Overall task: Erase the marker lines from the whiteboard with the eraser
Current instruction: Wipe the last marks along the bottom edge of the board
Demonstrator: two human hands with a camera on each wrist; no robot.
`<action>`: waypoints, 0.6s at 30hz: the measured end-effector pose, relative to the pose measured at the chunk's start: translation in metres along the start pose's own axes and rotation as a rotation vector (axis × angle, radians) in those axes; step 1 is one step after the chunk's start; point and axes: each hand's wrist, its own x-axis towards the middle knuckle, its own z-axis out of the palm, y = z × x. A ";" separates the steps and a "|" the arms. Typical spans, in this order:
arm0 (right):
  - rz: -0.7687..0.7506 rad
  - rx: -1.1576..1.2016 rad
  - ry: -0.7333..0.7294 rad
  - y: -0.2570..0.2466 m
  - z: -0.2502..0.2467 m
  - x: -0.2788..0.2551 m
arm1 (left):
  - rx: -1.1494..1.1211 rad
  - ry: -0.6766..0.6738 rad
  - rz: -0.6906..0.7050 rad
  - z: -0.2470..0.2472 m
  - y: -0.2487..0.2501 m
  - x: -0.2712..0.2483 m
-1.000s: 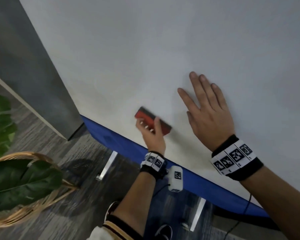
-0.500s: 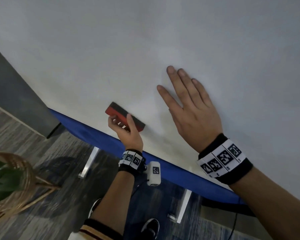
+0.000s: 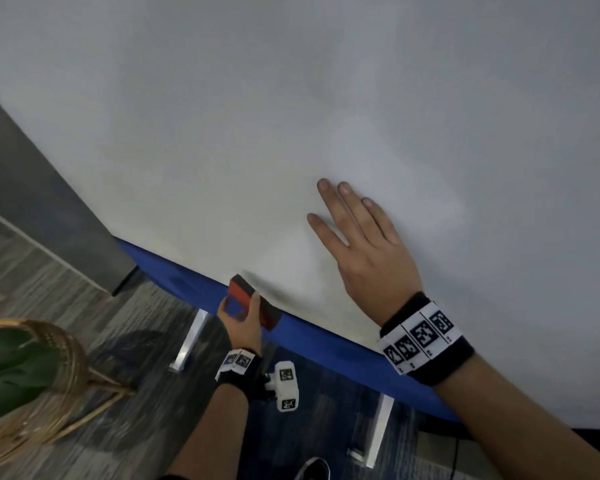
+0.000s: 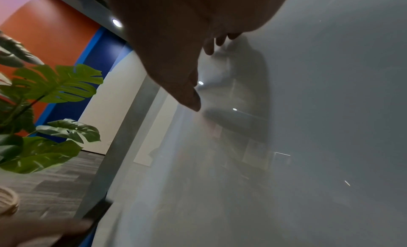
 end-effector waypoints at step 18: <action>0.536 1.287 0.393 0.074 -0.206 -0.046 | 0.005 -0.878 0.869 0.091 0.225 -0.311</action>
